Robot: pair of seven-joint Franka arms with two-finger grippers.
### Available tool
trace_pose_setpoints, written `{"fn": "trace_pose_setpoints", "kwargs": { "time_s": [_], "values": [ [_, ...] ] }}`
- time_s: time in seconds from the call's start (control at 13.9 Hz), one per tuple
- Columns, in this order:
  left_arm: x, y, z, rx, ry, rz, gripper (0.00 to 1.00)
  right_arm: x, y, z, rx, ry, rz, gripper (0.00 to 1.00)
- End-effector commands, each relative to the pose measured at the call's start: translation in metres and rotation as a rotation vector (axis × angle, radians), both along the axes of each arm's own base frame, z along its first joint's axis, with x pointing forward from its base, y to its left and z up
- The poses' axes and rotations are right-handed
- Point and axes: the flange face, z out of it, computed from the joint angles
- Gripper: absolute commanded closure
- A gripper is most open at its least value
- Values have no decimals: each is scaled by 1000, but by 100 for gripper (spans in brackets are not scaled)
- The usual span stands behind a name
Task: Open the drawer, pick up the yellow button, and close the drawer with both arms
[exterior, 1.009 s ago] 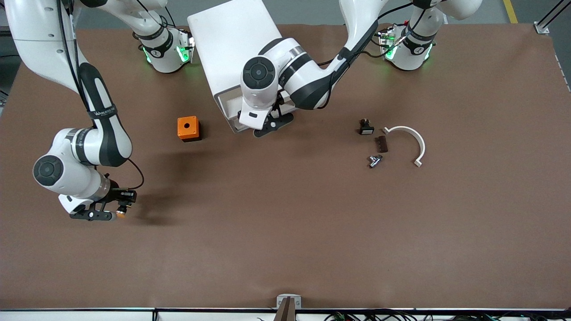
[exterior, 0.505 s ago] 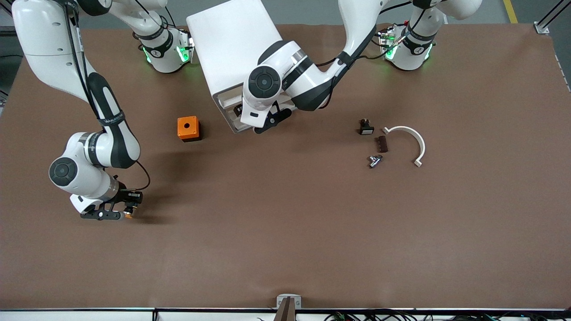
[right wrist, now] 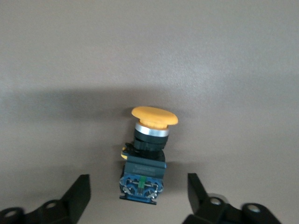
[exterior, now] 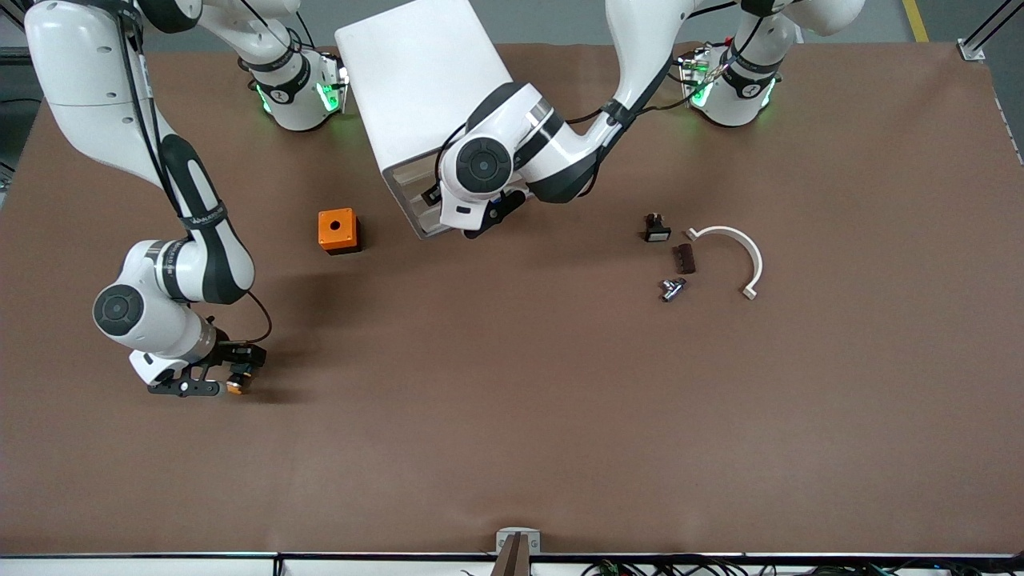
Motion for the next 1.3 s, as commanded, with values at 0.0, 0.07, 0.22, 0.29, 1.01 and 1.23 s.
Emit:
{"fn": "trace_pose_setpoints", "kwargs": {
  "time_s": [0.0, 0.07, 0.22, 0.29, 1.01, 1.23],
  "values": [
    [5, 6, 19, -16, -8, 19, 1, 7, 3, 17, -14, -6, 32, 0],
    [19, 16, 26, -3, -47, 24, 1, 9, 2, 34, -29, 2, 44, 0],
    [54, 42, 46, 16, -157, 10, 1, 10, 3, 66, -35, 51, 45, 0],
    [75, 56, 66, -7, -196, 23, 1, 7, 4, 85, -36, 82, 44, 0],
    [189, 287, 211, 52, -456, -158, 1, -60, 15, 294, -29, 136, 22, 0],
    [209, 369, 216, 53, -411, -223, 1, -74, 18, 331, -20, 105, 29, 0]
  ]
}}
